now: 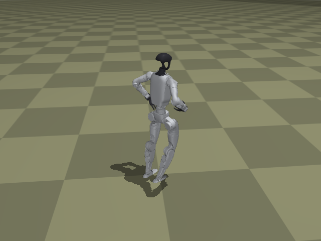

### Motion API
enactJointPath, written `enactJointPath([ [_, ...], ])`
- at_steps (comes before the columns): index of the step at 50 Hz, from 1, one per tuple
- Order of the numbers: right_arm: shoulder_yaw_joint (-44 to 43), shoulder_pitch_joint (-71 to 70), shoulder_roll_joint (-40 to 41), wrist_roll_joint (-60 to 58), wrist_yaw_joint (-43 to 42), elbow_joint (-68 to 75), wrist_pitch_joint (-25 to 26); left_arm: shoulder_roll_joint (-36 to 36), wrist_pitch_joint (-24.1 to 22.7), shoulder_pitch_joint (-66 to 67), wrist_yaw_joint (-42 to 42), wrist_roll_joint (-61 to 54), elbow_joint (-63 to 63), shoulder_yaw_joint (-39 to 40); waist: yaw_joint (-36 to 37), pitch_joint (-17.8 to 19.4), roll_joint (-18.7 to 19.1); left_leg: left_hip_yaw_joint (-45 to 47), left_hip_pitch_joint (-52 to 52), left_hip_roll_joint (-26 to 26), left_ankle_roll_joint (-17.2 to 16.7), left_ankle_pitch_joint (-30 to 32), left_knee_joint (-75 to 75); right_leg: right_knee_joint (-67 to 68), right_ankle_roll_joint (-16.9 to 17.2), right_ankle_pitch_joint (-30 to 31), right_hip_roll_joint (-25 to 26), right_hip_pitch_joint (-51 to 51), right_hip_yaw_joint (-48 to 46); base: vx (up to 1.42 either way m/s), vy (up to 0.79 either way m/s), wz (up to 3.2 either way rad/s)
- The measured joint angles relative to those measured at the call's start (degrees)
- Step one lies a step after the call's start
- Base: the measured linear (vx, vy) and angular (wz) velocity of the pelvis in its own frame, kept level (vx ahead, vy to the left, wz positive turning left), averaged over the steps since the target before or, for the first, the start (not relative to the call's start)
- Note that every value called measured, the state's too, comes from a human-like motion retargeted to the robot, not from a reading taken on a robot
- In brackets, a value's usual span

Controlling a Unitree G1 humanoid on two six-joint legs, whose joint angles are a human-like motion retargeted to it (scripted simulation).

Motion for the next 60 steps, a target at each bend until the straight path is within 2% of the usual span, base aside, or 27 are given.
enactJointPath([
  [8, 5.2, -3.7, -4.6, 2.4, 4.3, 0.0, 3.2, 6.0, -0.5, -6.2, -3.0, 3.9, -1.9, -6.0, 0.7, 1.3, 0.4, 0.2, 2.1, 0.6, -0.2, 0.1, 0.1, -2.2, 0.2, 1.1, 0.6, 3.1, -0.4, 0.00, 0.00, 0.00],
  [15, 4.5, -7.7, -6.5, -3.2, 3.1, 17.3, 5.5, 5.7, 0.8, -8.4, -1.4, 6.8, 10.4, -5.1, 1.6, 1.4, 0.5, 0.4, 2.6, 0.4, -0.2, 1.0, 0.0, -2.4, 0.4, 1.3, 0.4, 3.4, 0.0, 0.01, 0.00, -0.05],
  [19, 7.5, -17.3, -0.9, -19.1, 2.6, 43.0, 3.0, -2.6, 0.6, -11.1, 1.0, 13.4, 30.6, -2.6, 0.8, -4.2, 1.4, 0.4, -3.4, 0.8, 0.0, 0.7, 0.5, -6.5, 0.0, 2.9, 1.3, -0.8, 0.1, 0.07, 0.01, -0.06],
  [26, 8.1, -22.9, 11.5, -45.7, -8.5, 71.3, -1.5, -19.1, 2.1, -12.9, 11.6, 24.7, 59.1, 4.0, 1.3, -5.7, 0.5, 1.5, -2.8, -1.4, 0.1, 1.2, 0.0, 3.6, -0.2, -1.6, -1.2, -5.4, 1.3, 0.00, 0.03, -0.19],
  [30, 6.6, -23.5, 20.0, -53.0, -14.0, 81.0, -4.5, -29.3, 2.0, -14.0, 15.8, 26.2, 69.7, 7.9, 0.8, -6.1, -0.8, 1.0, -3.0, -3.7, 0.8, 1.1, -0.1, 12.2, -1.0, -5.2, -3.3, -9.8, 3.0, 0.02, 0.07, -0.06],
  [34, 4.4, -23.0, 26.4, -53.1, -16.7, 83.3, -6.9, -37.8, 2.1, -13.7, 15.8, 23.2, 74.0, 9.4, -0.5, -6.1, -3.0, 0.2, -3.6, -7.3, 1.8, 1.3, -0.3, 25.4, -2.8, -8.3, -7.0, -16.5, 3.9, 0.04, 0.07, -0.16],
  [38, 3.3, -22.8, 28.8, -48.5, -17.8, 78.7, -8.6, -42.6, 2.6, -12.0, 13.7, 18.6, 72.6, 8.5, -2.9, -5.3, -5.3, 0.6, -3.7, -10.6, 2.6, 1.3, -0.8, 42.0, -5.6, -4.7, -13.6, -25.9, 3.4, 0.07, 0.06, -0.50],
  [41, 3.4, -22.4, 27.9, -43.6, -18.4, 72.0, -9.1, -43.3, 2.5, -10.3, 12.6, 14.6, 67.0, 7.3, -5.2, -5.7, -6.1, 1.4, -4.8, -11.8, 2.8, 1.1, -0.8, 47.0, -5.9, -3.4, -14.8, -33.6, 4.7, 0.11, 0.03, -0.56],
  [43, 4.1, -21.3, 25.5, -39.9, -18.5, 65.6, -8.2, -42.0, 3.0, -7.8, 12.5, 10.9, 60.1, 5.9, -6.7, -8.9, -4.3, 2.9, -8.6, -10.8, 2.7, 0.1, -0.4, 45.3, -5.4, -1.9, -13.3, -40.2, 4.2, 0.19, 0.00, -0.72],
  [45, 4.8, -20.7, 23.6, -37.9, -18.4, 61.3, -8.4, -41.0, 2.6, -6.2, 12.3, 8.4, 55.0, 4.7, -7.7, -10.1, -4.4, 4.7, -9.6, -11.0, 2.2, 0.1, -0.6, 41.7, -4.4, -1.0, -13.4, -43.5, 3.7, 0.19, -0.08, -0.97],
  [48, 6.2, -19.1, 19.6, -35.6, -17.4, 53.5, -7.4, -37.4, 3.1, -2.5, 11.7, 3.3, 44.6, 2.7, -7.9, -14.0, -1.5, 8.0, -12.9, -8.5, 1.6, -1.6, -0.1, 30.3, -2.4, 2.5, -10.9, -46.4, -1.2, 0.25, -0.12, -1.26],
  [50, 7.1, -18.4, 17.5, -34.9, -16.5, 49.5, -7.0, -35.3, 3.3, -1.1, 11.1, 0.7, 39.5, 1.7, -7.5, -16.0, -0.5, 10.3, -14.0, -7.4, 1.1, -2.2, -0.1, 22.8, -1.1, 5.0, -10.1, -46.2, -5.3, 0.24, -0.20, -1.52],
  [52, 8.2, -18.1, 16.3, -34.9, -15.9, 47.1, -7.1, -34.4, 3.3, -0.6, 10.2, -0.8, 36.8, 1.1, -7.1, -16.9, -1.1, 12.7, -13.1, -7.9, 0.2, -1.4, -0.6, 20.6, -0.4, 5.8, -11.3, -45.8, -8.6, 0.24, -0.25, -1.64],
  [53, 8.7, -17.4, 15.3, -34.3, -15.3, 44.8, -6.6, -32.8, 3.9, 0.2, 9.8, -2.4, 34.1, 1.0, -6.7, -17.8, 0.0, 13.2, -13.0, -6.6, 0.0, -2.3, -0.3, 15.6, -0.4, 6.8, -9.5, -43.1, -11.6, 0.31, -0.26, -1.70],
  [57, 10.3, -15.9, 14.4, -33.0, -13.6, 41.3, -6.1, -31.5, 4.6, 0.8, 7.4, -5.2, 30.1, 0.8, -5.9, -19.6, -0.6, 12.0, -10.1, -6.4, -2.9, 1.8, -0.3, 15.0, 0.4, 4.6, -8.1, -40.3, -12.9, 0.30, -0.29, -1.82],
  [58, 10.5, -15.2, 14.3, -32.3, -13.1, 40.7, -5.7, -31.1, 4.9, 1.1, 6.7, -5.9, 29.3, 1.0, -5.7, -19.9, -0.7, 10.5, -9.2, -6.2, -3.9, 3.2, 0.2, 14.9, 0.5, 3.8, -7.1, -39.2, -12.3, 0.41, -0.29, -1.91],
  [60, 10.2, -12.8, 14.0, -29.8, -12.0, 38.2, -4.0, -28.6, 6.7, 2.6, 4.4, -7.8, 25.9, 1.8, -5.1, -16.9, 1.2, 7.4, -5.6, -1.7, -7.3, 2.3, 7.8, 4.9, 0.2, 4.9, -0.4, -26.9, -13.0, 0.46, -0.27, -1.99],
])
